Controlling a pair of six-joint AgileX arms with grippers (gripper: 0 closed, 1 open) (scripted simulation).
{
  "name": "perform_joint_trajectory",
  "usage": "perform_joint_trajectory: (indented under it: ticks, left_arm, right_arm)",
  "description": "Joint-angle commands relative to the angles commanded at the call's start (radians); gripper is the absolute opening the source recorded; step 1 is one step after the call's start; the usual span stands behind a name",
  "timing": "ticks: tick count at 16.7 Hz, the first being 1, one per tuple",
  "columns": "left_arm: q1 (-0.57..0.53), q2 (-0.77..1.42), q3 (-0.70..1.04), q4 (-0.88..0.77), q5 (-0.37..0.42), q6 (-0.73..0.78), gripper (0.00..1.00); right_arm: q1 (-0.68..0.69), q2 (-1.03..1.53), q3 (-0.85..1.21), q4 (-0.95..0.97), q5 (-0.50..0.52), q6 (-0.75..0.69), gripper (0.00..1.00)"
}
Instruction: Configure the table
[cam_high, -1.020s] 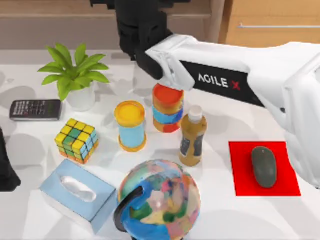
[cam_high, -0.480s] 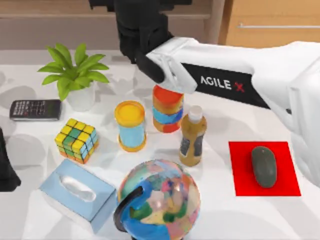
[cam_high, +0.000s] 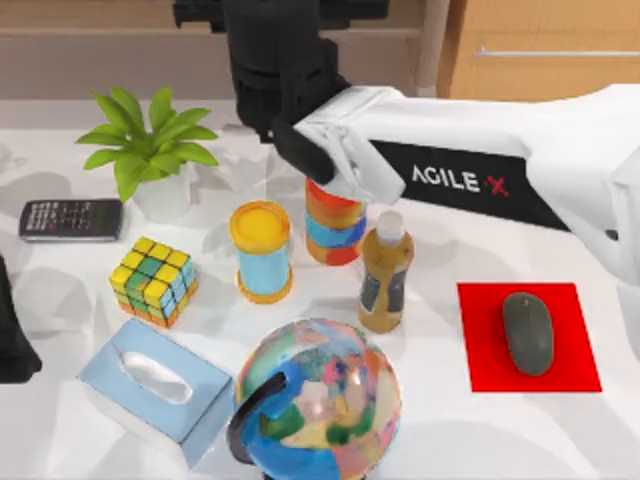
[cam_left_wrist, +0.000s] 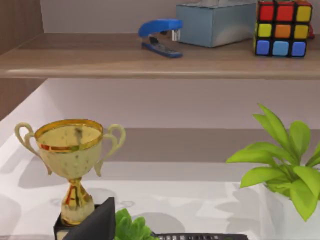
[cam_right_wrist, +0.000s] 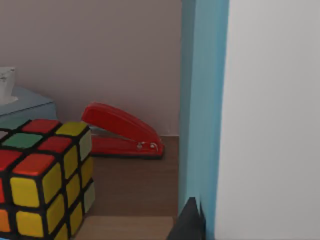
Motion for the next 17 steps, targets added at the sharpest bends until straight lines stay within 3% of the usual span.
perform_joint_trajectory:
  ticks: [4,7,11,17]
  left_arm:
    - [0.000,0.000,0.000,0.000,0.000,0.000,1.00]
    - [0.000,0.000,0.000,0.000,0.000,0.000,1.00]
    - [0.000,0.000,0.000,0.000,0.000,0.000,1.00]
    - [0.000,0.000,0.000,0.000,0.000,0.000,1.00]
  right_arm:
    - [-0.008,-0.014,-0.018,0.000,-0.017,0.009,0.00]
    - [-0.015,-0.098,-0.127,0.009,-0.088,0.049,0.00]
    - [-0.036,-0.284,-0.370,0.031,-0.253,0.145,0.00]
    - [-0.125,-0.625,-0.809,0.083,-0.586,0.370,0.00]
